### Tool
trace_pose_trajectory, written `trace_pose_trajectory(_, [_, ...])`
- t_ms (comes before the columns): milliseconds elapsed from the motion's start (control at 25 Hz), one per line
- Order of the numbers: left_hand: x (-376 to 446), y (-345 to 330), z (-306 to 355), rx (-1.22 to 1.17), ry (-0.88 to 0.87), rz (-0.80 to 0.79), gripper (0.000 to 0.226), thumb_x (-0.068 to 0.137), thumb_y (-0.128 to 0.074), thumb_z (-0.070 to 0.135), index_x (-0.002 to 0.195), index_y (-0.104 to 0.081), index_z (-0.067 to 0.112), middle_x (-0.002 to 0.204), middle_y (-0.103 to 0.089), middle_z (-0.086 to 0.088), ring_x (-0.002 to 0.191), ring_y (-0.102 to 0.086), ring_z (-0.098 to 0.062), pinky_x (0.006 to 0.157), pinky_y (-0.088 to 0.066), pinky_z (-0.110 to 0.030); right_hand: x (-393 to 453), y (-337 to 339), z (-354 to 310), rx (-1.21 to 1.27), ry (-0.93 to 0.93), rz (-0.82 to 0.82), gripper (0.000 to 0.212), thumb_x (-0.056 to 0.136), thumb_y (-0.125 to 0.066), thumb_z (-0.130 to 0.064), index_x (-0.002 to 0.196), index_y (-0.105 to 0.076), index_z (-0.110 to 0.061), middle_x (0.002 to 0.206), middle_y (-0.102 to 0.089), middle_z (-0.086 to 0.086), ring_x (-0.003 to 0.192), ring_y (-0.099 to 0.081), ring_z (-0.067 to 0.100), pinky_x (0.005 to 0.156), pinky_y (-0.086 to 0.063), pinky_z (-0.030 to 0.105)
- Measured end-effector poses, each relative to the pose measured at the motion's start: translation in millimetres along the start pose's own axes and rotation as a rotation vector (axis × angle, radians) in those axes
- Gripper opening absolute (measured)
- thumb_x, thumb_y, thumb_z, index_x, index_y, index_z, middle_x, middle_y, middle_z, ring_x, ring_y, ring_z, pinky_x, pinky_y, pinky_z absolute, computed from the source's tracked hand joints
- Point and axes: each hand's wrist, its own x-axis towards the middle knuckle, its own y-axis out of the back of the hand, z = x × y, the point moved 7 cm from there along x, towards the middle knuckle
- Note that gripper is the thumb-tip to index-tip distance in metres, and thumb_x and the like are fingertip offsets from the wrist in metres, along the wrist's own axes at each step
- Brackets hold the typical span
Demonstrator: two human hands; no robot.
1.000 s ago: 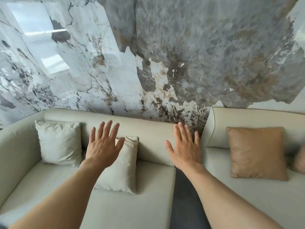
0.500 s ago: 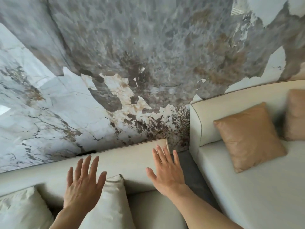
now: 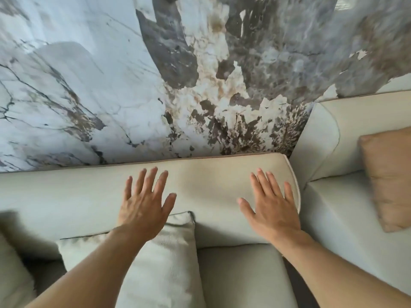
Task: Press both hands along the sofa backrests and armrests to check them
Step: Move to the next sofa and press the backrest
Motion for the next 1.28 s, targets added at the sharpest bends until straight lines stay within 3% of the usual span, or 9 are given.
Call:
trace_pose_trajectory(200, [37, -59, 6, -0.064, -0.033, 0.044, 0.073, 0.086, 0.001, 0.063, 0.152, -0.009, 0.033, 0.163, -0.008, 0.003, 0.147, 0.01, -0.015, 0.12, 0.009, -0.042, 42, -38, -1, -0.019, 0.006, 0.049, 0.074, 0.083, 0.007, -0.065, 0.148, 0.016, -0.03, 0.156, 0.02, -0.011, 0.145, 0.016, 0.01, 0.111, 0.023, 0.038])
trace_pose_trajectory(320, [44, -77, 17, -0.11, -0.019, 0.12, 0.065, 0.09, -0.023, 0.057, 0.147, -0.034, 0.029, 0.155, -0.035, -0.003, 0.145, -0.024, -0.025, 0.119, -0.014, -0.049, 53, -53, -3, 0.009, 0.044, 0.087, 0.072, 0.089, -0.01, -0.062, 0.152, -0.002, -0.027, 0.161, -0.004, -0.005, 0.148, -0.003, 0.017, 0.118, 0.0, 0.047])
trace_pose_trajectory(440, [50, -90, 16, -0.08, -0.016, 0.251, 0.061, 0.09, -0.031, 0.053, 0.143, -0.042, 0.025, 0.147, -0.044, -0.007, 0.137, -0.036, -0.031, 0.113, -0.025, -0.055, 59, -64, 0, 0.031, 0.07, 0.187, 0.069, 0.091, -0.026, -0.057, 0.151, -0.023, -0.022, 0.158, -0.026, 0.002, 0.145, -0.022, 0.024, 0.114, -0.018, 0.054])
trace_pose_trajectory(600, [56, -92, 15, -0.01, -0.023, 0.369, 0.061, 0.09, -0.028, 0.053, 0.141, -0.044, 0.024, 0.145, -0.046, -0.01, 0.134, -0.041, -0.035, 0.111, -0.026, -0.057, 68, -71, 2, 0.007, 0.1, 0.269, 0.073, 0.086, -0.036, -0.055, 0.15, -0.023, -0.022, 0.157, -0.028, 0.004, 0.144, -0.025, 0.026, 0.113, -0.022, 0.056])
trace_pose_trajectory(800, [74, -92, 15, 0.026, 0.002, 0.382, 0.061, 0.089, -0.03, 0.051, 0.14, -0.046, 0.022, 0.144, -0.048, -0.012, 0.132, -0.043, -0.036, 0.108, -0.03, -0.059, 92, -73, 4, -0.014, 0.115, 0.295, 0.073, 0.084, -0.037, -0.053, 0.149, -0.027, -0.021, 0.155, -0.03, 0.004, 0.143, -0.026, 0.025, 0.111, -0.024, 0.056])
trace_pose_trajectory(1280, [118, -99, 10, 0.025, 0.041, 0.456, 0.062, 0.089, -0.032, 0.052, 0.14, -0.046, 0.021, 0.141, -0.051, -0.014, 0.132, -0.043, -0.037, 0.109, -0.028, -0.059, 151, -79, 4, -0.023, 0.142, 0.322, 0.068, 0.091, -0.02, -0.054, 0.149, -0.028, -0.02, 0.155, -0.031, 0.004, 0.143, -0.027, 0.027, 0.113, -0.021, 0.056])
